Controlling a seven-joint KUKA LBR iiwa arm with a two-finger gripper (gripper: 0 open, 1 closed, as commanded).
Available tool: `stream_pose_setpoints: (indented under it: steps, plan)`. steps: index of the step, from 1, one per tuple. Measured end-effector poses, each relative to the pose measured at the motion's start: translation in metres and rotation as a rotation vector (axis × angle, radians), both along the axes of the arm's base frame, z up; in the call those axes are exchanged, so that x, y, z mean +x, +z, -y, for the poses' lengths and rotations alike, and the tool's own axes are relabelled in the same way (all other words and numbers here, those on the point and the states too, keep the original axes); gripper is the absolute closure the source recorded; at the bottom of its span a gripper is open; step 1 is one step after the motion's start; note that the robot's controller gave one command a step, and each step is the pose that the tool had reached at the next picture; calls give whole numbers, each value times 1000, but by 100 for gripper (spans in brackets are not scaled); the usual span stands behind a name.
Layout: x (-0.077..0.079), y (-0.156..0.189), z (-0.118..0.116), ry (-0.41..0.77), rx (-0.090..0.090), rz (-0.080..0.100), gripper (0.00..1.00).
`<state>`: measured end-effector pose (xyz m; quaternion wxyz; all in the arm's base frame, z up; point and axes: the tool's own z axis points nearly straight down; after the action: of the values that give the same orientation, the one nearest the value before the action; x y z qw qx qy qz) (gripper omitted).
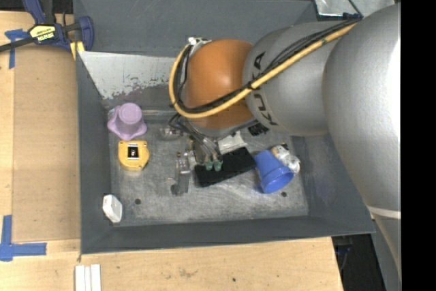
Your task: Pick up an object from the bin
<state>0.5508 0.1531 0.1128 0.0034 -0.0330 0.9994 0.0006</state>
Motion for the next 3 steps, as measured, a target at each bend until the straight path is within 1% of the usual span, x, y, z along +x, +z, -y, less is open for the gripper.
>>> stream_pose_setpoints:
  steps: [1,2,3]
  plan:
    - [17,-29,-34,78,-2,0,0]
    - [16,-40,-64,99,1,-2,0]
    - [3,-39,-69,250,3,9,100]
